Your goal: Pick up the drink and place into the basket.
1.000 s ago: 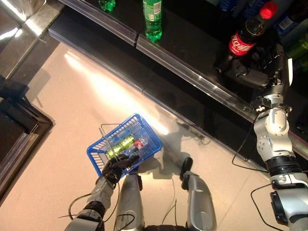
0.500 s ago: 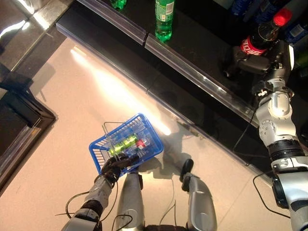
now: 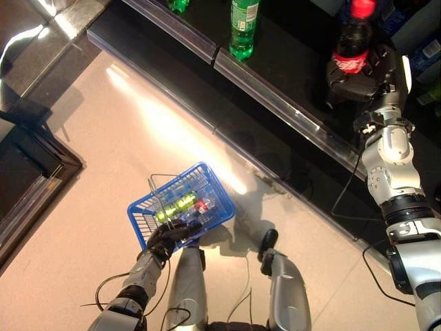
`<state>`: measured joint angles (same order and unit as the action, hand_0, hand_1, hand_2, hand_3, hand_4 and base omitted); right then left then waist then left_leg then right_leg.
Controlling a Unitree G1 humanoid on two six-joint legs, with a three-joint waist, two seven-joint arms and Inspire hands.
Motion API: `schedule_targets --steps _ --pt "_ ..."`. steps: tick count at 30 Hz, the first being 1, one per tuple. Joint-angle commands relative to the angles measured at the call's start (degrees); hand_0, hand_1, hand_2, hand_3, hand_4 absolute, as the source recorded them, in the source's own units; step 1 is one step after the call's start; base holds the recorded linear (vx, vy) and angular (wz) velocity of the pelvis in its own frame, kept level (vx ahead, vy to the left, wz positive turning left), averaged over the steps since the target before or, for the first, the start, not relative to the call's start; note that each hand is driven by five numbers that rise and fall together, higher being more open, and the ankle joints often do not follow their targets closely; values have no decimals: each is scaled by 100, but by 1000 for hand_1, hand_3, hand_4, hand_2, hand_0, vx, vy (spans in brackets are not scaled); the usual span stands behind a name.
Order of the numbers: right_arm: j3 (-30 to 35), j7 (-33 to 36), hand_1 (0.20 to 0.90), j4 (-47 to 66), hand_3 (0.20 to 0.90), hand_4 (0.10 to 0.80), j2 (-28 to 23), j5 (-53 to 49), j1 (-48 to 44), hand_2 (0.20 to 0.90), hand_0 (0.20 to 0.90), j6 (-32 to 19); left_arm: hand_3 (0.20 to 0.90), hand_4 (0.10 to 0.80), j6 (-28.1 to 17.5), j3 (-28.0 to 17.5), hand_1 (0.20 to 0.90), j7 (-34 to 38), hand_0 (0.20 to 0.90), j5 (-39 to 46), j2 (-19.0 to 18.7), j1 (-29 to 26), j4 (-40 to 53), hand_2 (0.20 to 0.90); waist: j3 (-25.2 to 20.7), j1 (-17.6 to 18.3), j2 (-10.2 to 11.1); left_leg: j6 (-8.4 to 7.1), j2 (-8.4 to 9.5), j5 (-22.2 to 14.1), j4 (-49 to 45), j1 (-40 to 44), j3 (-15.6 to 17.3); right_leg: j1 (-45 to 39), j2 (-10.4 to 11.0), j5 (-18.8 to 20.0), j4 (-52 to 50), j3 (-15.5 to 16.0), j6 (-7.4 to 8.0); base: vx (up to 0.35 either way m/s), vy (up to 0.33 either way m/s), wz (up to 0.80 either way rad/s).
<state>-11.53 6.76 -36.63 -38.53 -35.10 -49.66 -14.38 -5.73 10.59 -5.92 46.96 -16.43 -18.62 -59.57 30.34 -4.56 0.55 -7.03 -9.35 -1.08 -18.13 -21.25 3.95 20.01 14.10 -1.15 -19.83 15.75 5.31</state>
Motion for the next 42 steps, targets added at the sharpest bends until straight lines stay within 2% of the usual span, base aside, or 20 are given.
schedule_targets --steps 1,15,29,42 --pt "97 101 300 379 200 100 -630 47 -873 300 300 -598 200 100 -541 170 300 -313 300 -27 -519 230 685 300 -257 2 24 278 -45 -116 -433 -46 212 -188 285 195 196 -232 174 0 0 0" --pt "40 170 300 474 200 100 -626 209 -923 300 300 -709 200 100 -592 207 300 -349 300 66 -489 171 646 300 -200 52 -4 294 -11 -114 -390 -51 241 -99 275 186 168 -286 174 0 0 0" --pt "128 18 300 1921 200 100 -509 747 -411 300 300 -572 200 100 -661 127 300 -390 300 76 -456 282 824 300 -299 112 123 300 -21 -107 -277 152 281 -324 213 189 309 -272 162 2 -1 1" --pt "311 -244 300 2972 200 100 -172 897 198 300 300 -588 200 100 -737 -9 300 -391 300 -17 -398 476 859 300 -505 164 202 304 35 20 260 619 460 -788 199 385 857 -199 260 26 2 2"
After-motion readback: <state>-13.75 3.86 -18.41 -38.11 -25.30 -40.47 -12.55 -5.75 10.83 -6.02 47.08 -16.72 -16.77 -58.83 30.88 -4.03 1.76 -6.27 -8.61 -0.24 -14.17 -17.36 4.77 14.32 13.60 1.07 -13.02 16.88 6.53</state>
